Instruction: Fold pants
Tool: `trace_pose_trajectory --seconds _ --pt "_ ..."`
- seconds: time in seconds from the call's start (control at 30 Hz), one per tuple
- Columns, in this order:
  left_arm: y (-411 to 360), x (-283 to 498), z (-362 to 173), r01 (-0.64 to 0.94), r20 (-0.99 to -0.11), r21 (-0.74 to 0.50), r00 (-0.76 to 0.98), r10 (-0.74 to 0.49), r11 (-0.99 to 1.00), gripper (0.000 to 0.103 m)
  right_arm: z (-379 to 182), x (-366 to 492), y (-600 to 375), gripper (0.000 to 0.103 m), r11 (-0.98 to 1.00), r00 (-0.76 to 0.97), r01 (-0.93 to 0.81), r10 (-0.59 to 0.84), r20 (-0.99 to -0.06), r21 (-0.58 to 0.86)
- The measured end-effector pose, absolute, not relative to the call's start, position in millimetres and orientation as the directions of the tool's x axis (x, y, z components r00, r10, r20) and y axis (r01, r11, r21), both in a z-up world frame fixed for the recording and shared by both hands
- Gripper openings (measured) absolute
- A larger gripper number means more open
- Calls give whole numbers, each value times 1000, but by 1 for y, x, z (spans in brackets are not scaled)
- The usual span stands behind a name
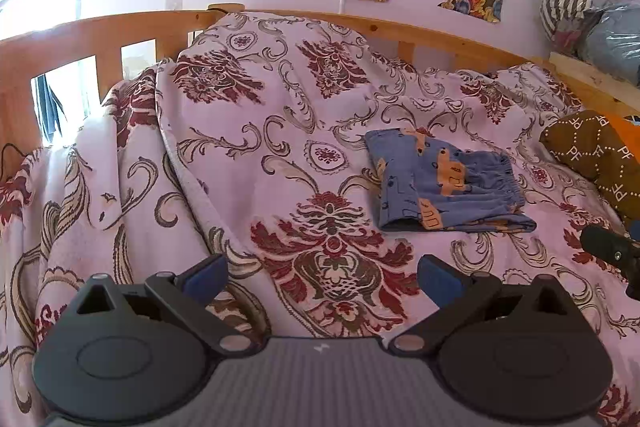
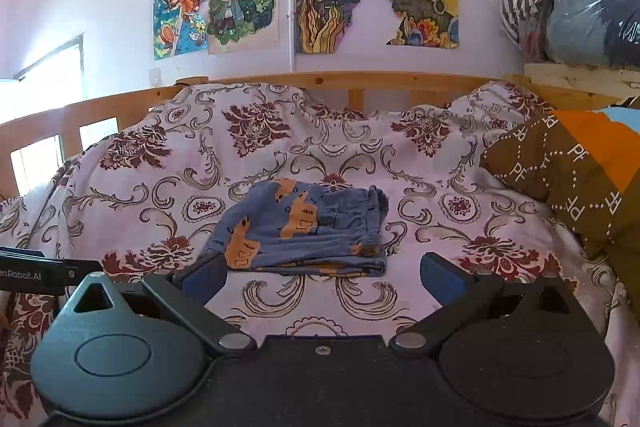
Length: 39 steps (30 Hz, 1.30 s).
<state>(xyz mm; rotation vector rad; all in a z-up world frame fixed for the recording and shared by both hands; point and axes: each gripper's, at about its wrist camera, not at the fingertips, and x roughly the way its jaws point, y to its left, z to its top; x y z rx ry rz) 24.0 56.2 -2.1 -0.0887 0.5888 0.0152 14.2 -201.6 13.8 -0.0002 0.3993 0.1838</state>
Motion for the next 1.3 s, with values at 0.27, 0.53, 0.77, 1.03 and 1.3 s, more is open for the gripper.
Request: trace_pose_trajectory --seconds 0.27,0.53,0.77,1.03,1.3 --pt "56 25 -4 -32 -559 -78 829 -17 996 103 13 16 -198 102 983 902 -183 179 -392 28" --pt "56 26 -4 -27 -562 -76 827 -20 997 103 13 17 -195 102 981 901 -192 184 -393 20" --pt "57 25 -4 -31 -559 -79 829 -18 996 103 12 16 -195 102 981 900 -195 186 -395 18" --pt "56 25 -4 -30 -558 -72 830 -16 997 103 11 15 -194 102 981 899 -195 186 -396 18" --pt "57 25 -4 -31 -558 -72 830 -14 997 103 12 16 -194 102 980 899 -196 187 -397 17"
